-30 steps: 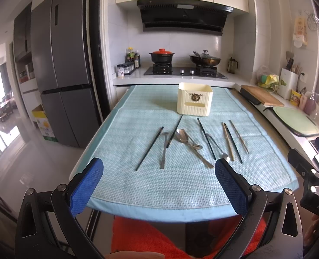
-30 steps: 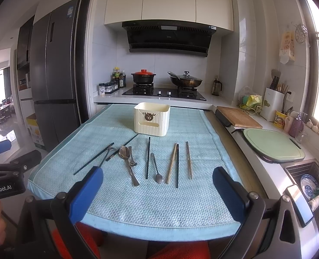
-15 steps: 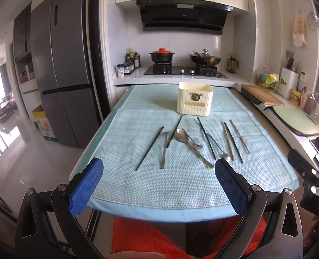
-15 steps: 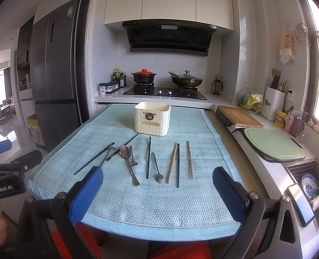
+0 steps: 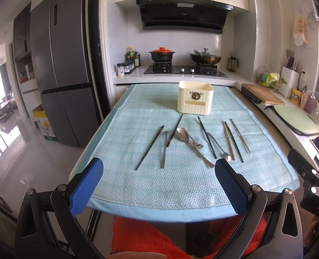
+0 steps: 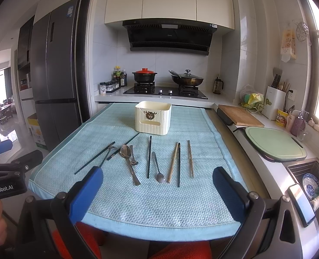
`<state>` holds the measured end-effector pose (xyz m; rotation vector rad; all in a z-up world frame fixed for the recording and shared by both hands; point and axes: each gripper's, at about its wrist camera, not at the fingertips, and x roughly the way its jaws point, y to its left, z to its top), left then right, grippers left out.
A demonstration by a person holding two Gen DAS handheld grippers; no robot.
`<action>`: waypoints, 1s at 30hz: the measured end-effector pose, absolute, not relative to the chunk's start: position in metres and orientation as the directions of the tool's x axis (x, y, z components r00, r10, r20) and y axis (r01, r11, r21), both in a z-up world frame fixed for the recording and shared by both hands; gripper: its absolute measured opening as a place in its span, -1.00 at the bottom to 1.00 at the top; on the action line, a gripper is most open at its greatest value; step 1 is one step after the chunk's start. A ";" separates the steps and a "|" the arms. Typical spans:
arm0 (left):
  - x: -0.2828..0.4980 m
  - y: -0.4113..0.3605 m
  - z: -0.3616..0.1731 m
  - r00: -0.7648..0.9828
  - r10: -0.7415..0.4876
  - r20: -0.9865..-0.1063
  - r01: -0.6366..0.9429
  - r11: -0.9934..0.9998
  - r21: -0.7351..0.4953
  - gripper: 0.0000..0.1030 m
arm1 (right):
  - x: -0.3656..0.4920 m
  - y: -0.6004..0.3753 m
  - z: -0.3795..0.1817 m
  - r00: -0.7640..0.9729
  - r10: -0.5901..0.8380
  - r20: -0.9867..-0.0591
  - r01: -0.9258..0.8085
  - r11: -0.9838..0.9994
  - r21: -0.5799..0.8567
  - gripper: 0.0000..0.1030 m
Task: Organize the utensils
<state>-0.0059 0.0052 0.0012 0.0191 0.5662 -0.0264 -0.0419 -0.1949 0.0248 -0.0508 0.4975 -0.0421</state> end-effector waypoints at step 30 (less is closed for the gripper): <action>0.032 0.003 -0.032 0.736 -0.087 -0.671 0.085 0.996 -0.037 0.99 | -0.018 -0.210 0.012 0.852 -0.034 -0.523 0.031 0.999 -0.015 1.00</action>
